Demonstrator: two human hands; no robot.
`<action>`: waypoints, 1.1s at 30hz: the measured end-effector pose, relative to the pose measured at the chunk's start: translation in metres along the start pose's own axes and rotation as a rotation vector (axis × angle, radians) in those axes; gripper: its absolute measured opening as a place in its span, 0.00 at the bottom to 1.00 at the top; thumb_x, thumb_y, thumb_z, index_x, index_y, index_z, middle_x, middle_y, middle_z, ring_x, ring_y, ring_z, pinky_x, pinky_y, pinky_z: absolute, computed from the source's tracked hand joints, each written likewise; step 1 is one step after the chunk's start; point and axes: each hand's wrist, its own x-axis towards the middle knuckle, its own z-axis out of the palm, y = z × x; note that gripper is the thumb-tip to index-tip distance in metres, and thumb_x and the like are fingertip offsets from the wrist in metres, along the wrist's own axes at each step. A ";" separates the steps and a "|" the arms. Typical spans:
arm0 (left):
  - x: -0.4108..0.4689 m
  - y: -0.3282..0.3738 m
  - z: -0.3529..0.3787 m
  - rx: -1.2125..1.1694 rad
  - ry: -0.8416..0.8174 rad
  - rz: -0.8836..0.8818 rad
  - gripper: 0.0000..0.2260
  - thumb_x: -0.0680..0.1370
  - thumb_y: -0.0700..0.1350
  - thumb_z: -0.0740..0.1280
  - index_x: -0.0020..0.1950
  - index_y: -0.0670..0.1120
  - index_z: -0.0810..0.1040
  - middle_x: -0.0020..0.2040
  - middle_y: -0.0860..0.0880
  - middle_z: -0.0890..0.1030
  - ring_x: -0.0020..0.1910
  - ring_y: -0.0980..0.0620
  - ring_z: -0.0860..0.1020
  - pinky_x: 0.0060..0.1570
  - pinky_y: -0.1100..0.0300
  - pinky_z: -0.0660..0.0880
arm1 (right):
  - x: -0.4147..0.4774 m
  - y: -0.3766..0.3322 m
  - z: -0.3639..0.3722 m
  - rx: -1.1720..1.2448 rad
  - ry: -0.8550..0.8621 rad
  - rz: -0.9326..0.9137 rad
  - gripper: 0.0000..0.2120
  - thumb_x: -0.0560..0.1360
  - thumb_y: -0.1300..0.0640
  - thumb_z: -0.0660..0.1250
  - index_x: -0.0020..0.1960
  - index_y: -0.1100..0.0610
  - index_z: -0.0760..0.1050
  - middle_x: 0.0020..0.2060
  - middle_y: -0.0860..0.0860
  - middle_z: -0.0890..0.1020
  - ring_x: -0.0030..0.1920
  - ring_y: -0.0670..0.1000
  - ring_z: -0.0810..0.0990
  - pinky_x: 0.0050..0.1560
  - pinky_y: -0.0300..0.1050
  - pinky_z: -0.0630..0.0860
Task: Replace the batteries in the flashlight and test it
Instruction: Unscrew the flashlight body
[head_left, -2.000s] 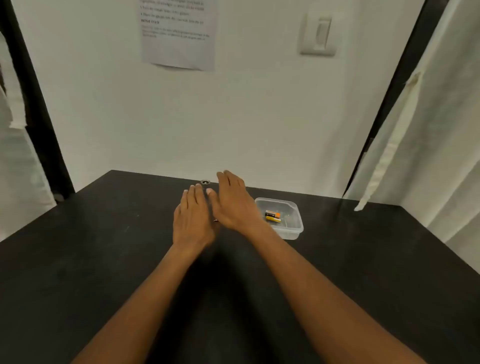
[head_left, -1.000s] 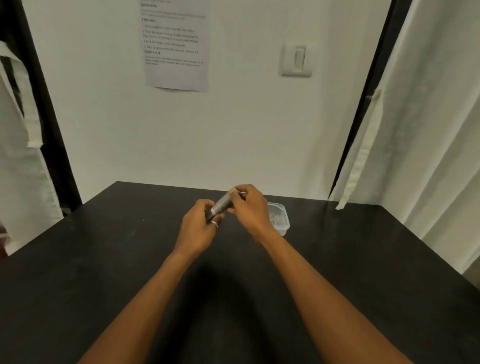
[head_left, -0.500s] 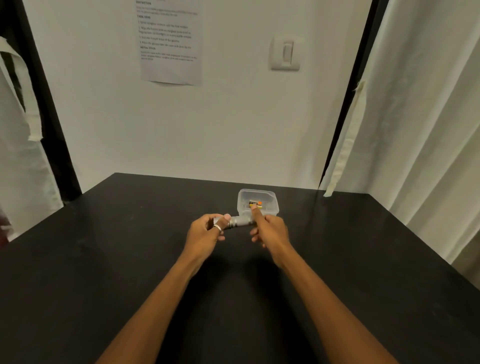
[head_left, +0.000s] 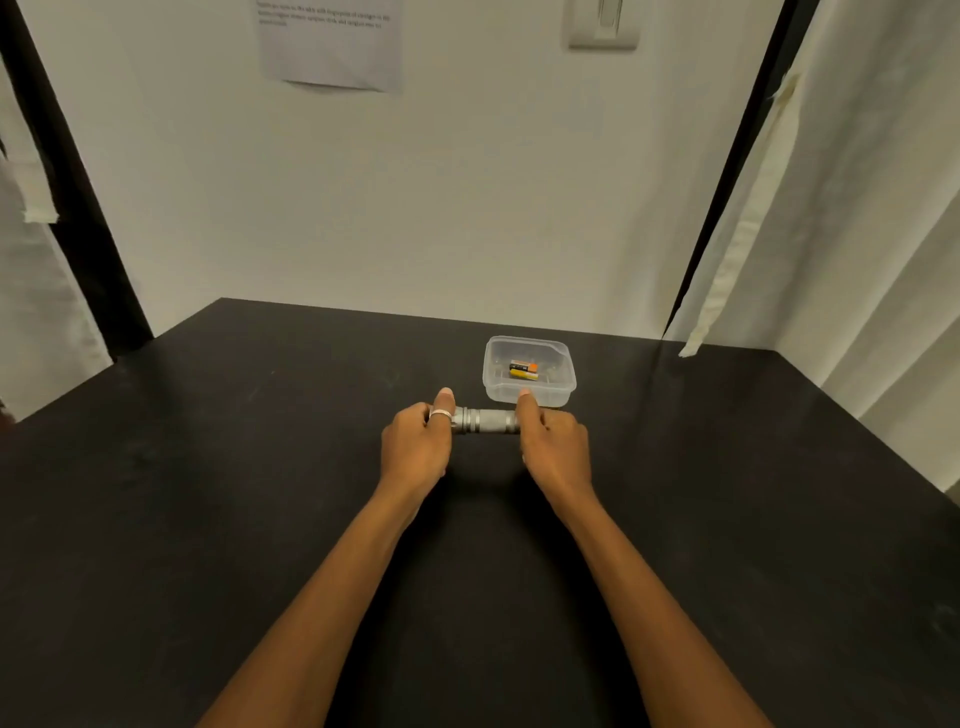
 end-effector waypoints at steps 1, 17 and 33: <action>0.000 -0.001 0.000 0.006 0.004 0.000 0.23 0.82 0.62 0.60 0.43 0.44 0.78 0.35 0.47 0.79 0.31 0.50 0.75 0.33 0.52 0.75 | 0.000 0.001 0.000 -0.017 0.013 -0.025 0.29 0.78 0.35 0.54 0.29 0.54 0.73 0.26 0.48 0.78 0.30 0.49 0.78 0.32 0.45 0.71; -0.001 0.006 -0.004 -0.165 0.050 0.035 0.22 0.81 0.62 0.63 0.47 0.43 0.80 0.32 0.50 0.77 0.25 0.57 0.72 0.25 0.62 0.72 | -0.001 -0.003 -0.018 0.494 -0.224 -0.122 0.07 0.80 0.51 0.70 0.56 0.52 0.83 0.49 0.47 0.87 0.49 0.47 0.86 0.39 0.39 0.80; 0.002 0.005 -0.006 -0.172 0.043 0.039 0.23 0.82 0.61 0.62 0.49 0.41 0.78 0.35 0.48 0.75 0.30 0.51 0.71 0.32 0.55 0.72 | 0.004 -0.006 -0.008 0.556 -0.250 0.058 0.15 0.80 0.48 0.70 0.48 0.60 0.83 0.33 0.52 0.84 0.32 0.47 0.82 0.35 0.40 0.80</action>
